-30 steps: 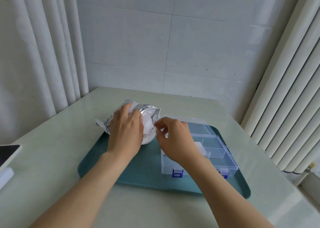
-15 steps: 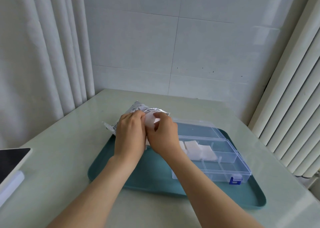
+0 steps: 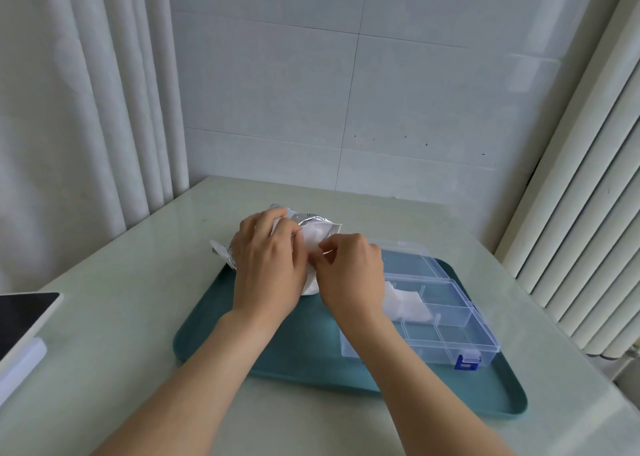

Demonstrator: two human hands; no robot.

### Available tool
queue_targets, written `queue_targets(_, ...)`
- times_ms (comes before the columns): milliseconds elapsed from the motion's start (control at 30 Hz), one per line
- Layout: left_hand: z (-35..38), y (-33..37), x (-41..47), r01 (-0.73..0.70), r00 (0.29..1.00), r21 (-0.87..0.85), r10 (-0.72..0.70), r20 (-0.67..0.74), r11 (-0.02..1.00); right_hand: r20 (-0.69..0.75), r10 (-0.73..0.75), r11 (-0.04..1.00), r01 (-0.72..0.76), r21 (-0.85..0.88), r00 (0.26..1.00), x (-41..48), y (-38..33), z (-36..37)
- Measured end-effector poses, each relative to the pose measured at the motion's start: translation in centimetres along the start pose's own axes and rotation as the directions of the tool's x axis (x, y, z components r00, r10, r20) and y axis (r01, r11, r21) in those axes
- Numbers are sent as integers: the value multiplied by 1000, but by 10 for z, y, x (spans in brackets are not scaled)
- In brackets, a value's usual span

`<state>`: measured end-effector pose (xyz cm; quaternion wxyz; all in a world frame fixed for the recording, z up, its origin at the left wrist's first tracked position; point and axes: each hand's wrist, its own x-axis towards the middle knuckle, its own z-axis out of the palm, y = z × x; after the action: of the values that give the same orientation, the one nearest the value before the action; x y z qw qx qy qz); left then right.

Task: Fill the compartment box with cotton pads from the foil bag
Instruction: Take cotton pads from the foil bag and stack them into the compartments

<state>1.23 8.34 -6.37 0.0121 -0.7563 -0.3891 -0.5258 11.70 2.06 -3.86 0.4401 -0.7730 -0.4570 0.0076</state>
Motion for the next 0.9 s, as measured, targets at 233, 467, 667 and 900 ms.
queue_targets(233, 0, 7, 0, 16, 999, -74, -19, -34, 997, 36, -50, 986, 55, -159, 998, 2, -1, -5)
queue_targets(467, -6, 9, 3, 103, 994, -71, -105, -21, 992, -33, -162, 931, 142, -338, 986, 5, 3, -7)
queue_targets(667, 1, 1, -1, 129, 981, -93, -113, 158, 987, -28, -98, 988, 101, 118, 995, 7, 7, -8)
queue_targets(900, 0, 3, -2, 115, 981, -109, -96, 169, 987, 78, -40, 924, 7, 383, 996, 4, 8, -7)
